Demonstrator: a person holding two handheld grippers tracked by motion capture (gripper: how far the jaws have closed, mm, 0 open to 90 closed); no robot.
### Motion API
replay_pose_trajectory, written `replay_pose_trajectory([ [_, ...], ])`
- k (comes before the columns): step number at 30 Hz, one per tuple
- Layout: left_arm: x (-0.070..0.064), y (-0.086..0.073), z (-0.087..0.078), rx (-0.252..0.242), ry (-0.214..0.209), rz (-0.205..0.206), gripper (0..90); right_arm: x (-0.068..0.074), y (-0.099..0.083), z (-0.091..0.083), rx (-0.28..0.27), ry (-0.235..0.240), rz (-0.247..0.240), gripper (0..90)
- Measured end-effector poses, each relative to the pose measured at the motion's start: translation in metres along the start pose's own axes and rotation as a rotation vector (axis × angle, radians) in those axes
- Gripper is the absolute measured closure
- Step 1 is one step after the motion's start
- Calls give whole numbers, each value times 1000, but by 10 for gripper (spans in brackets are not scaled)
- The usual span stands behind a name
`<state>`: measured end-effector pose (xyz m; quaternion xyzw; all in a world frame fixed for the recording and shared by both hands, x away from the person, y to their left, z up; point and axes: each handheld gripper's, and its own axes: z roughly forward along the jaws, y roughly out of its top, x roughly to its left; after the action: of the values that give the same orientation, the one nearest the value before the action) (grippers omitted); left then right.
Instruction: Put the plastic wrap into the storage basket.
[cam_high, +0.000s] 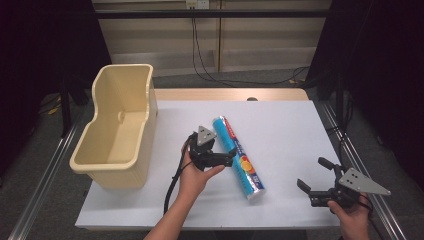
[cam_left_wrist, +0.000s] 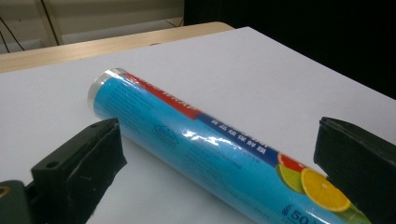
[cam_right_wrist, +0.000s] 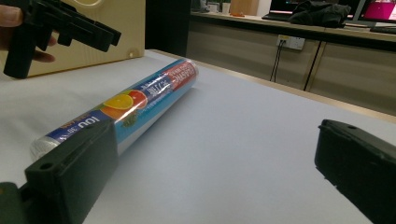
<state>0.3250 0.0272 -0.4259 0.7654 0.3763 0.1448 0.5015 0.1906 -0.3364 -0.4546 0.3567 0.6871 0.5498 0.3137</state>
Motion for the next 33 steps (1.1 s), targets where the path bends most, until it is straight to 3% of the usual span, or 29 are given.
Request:
replay_pose_trajectory([
  [5, -2, 6, 10, 40, 0, -9, 8, 0, 0, 0, 1, 2, -2, 0],
  [7, -3, 9, 15, 58, -6, -31, 8, 0, 0, 0, 2, 0, -6, 0],
  [10, -5, 15, 25, 122, 11, -53, 6, 0, 0, 0, 3, 1, -7, 0],
  [15, -7, 21, 32, 166, 30, -83, 4, 1, 0, 0, 3, 3, -10, 0],
  [17, -8, 25, 38, 204, 44, -104, 4, 0, 0, 0, 3, 4, -11, 0],
  [21, -8, 26, 43, 229, 58, -123, 4, 0, 0, 0, 2, 5, -11, 0],
  [22, -7, 27, 47, 264, 61, -141, 4, 1, 0, 0, 2, 4, -7, 0],
  [26, -5, 26, 54, 305, 83, -166, 4, 0, 0, 0, 1, 5, -7, 0],
  [33, -6, 24, 62, 343, 108, -184, 4, 0, 0, 0, -1, 5, -4, 0],
])
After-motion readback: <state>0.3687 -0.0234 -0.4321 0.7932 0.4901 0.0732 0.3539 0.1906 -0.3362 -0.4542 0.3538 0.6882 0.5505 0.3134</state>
